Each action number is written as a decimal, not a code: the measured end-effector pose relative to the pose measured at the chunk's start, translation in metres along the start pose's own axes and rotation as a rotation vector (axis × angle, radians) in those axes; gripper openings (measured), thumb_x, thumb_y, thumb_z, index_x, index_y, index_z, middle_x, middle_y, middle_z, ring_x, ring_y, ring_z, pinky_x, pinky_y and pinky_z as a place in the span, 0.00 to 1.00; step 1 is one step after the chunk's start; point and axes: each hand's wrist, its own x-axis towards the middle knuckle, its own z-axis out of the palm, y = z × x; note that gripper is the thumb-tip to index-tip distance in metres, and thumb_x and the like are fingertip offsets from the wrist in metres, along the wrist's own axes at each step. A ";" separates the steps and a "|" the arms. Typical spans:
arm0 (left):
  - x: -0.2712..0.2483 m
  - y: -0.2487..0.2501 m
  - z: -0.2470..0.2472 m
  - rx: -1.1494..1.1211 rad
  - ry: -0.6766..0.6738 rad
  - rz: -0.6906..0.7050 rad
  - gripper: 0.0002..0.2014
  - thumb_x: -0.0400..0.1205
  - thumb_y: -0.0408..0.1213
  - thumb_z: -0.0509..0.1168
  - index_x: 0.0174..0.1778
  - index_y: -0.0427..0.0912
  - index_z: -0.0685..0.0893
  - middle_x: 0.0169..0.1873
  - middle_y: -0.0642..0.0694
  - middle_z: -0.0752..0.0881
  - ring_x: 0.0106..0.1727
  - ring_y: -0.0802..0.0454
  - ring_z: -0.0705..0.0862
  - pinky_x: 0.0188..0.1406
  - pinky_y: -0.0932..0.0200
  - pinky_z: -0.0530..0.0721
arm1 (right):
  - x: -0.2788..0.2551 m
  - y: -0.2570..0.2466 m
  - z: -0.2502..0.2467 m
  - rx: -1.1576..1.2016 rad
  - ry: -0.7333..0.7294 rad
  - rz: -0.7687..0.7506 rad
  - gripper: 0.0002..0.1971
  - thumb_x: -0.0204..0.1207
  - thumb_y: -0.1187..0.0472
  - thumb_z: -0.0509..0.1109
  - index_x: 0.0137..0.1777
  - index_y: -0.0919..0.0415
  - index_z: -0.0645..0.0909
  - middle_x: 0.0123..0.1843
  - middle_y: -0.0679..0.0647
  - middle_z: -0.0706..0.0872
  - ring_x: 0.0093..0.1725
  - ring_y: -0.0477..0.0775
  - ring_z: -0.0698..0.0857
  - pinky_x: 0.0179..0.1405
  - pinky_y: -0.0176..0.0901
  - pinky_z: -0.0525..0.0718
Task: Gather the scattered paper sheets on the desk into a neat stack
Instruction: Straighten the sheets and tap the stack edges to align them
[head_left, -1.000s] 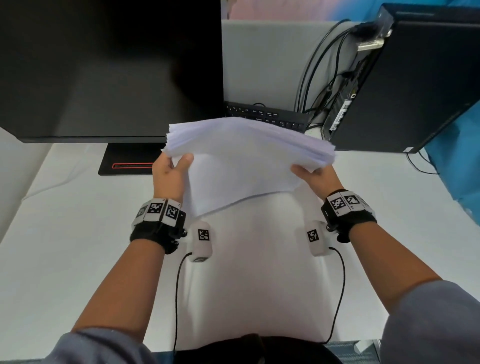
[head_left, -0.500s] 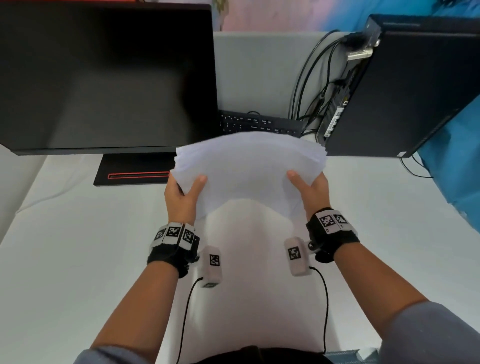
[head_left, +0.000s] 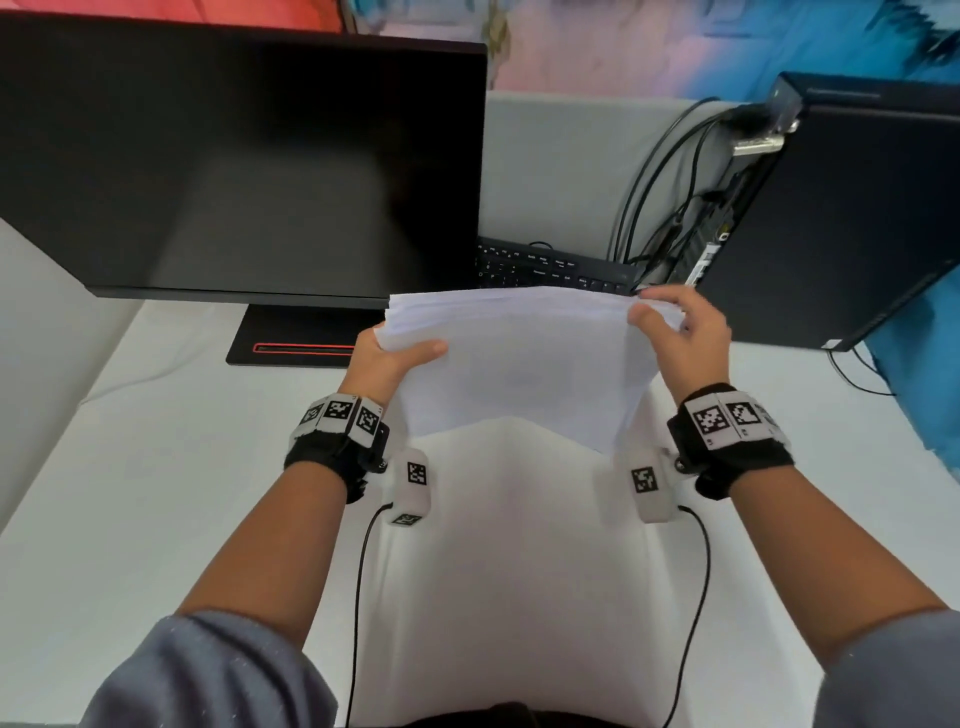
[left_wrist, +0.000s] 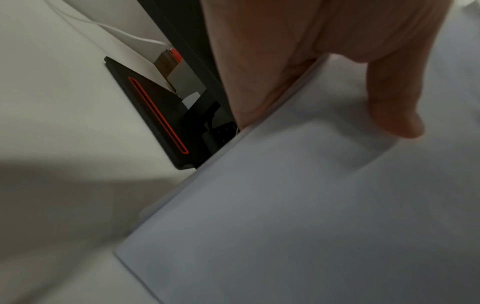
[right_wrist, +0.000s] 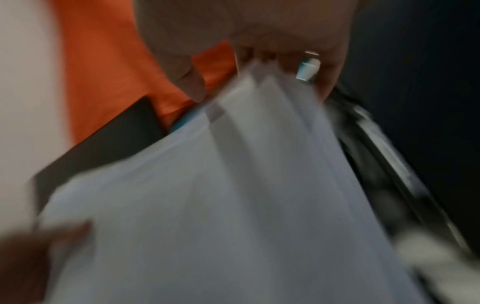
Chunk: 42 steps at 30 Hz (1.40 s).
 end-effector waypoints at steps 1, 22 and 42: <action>0.001 0.000 0.000 0.001 -0.004 -0.005 0.16 0.71 0.25 0.74 0.54 0.39 0.88 0.47 0.45 0.92 0.51 0.46 0.91 0.52 0.52 0.86 | 0.001 -0.005 -0.002 -0.112 0.002 -0.098 0.17 0.69 0.54 0.73 0.58 0.53 0.81 0.49 0.46 0.85 0.46 0.34 0.81 0.54 0.49 0.82; -0.002 0.005 0.003 0.110 0.005 0.007 0.17 0.71 0.23 0.73 0.57 0.28 0.85 0.53 0.29 0.88 0.53 0.41 0.88 0.58 0.47 0.85 | -0.047 -0.073 0.115 -1.045 -0.618 -0.870 0.47 0.70 0.65 0.68 0.84 0.49 0.44 0.82 0.55 0.62 0.80 0.61 0.65 0.76 0.63 0.62; 0.000 0.057 0.020 0.347 -0.011 0.249 0.09 0.71 0.34 0.77 0.44 0.41 0.86 0.41 0.46 0.90 0.39 0.58 0.89 0.40 0.58 0.88 | 0.019 -0.093 0.038 -0.778 -0.600 -0.424 0.19 0.76 0.65 0.65 0.66 0.52 0.79 0.61 0.60 0.86 0.63 0.64 0.82 0.59 0.52 0.79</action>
